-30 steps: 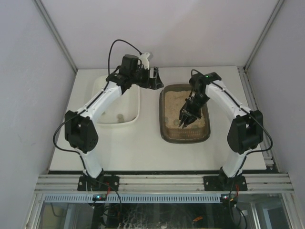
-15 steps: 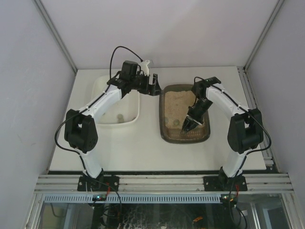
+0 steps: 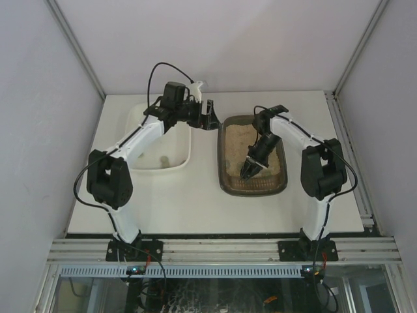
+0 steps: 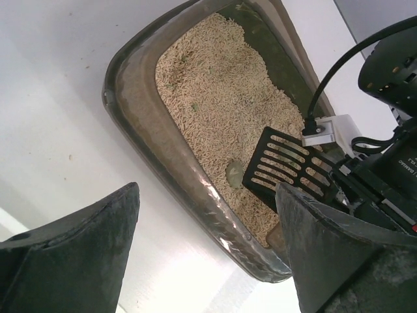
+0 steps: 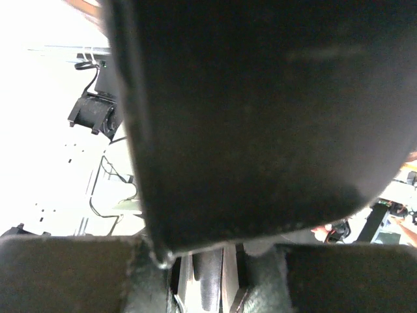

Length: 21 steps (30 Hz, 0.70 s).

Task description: Clean the litter box

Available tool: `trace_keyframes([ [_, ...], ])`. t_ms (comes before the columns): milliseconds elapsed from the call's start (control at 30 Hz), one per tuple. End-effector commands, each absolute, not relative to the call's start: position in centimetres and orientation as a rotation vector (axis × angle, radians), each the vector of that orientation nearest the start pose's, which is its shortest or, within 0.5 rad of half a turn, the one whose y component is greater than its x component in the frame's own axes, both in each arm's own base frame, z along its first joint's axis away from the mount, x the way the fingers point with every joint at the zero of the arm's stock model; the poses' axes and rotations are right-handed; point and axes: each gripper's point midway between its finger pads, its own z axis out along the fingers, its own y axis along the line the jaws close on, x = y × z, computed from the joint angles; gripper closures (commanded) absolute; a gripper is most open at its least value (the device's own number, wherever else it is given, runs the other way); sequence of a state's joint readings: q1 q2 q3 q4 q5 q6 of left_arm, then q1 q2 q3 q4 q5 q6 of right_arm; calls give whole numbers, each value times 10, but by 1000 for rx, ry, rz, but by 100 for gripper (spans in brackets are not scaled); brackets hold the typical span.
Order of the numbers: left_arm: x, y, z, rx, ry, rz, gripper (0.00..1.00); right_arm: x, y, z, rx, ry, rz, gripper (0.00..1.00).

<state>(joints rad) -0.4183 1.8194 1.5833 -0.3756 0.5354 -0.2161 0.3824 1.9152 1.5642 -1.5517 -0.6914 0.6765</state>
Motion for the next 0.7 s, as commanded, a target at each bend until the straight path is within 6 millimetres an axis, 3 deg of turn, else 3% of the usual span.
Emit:
trace_keyframes([
  [0, 412, -280, 237, 575, 2096, -934, 11, 191, 229, 160, -488, -2349, -512, 100],
  [200, 409, -268, 229, 574, 2128, -934, 11, 209, 240, 148, -474, -2374, -547, 100],
  [367, 405, -262, 225, 564, 2147, -964, 12, 231, 261, 143, -459, -2457, -778, 100],
  [667, 397, -252, 229, 583, 2154, -955, 13, 245, 276, 123, -415, -2570, -1102, 100],
])
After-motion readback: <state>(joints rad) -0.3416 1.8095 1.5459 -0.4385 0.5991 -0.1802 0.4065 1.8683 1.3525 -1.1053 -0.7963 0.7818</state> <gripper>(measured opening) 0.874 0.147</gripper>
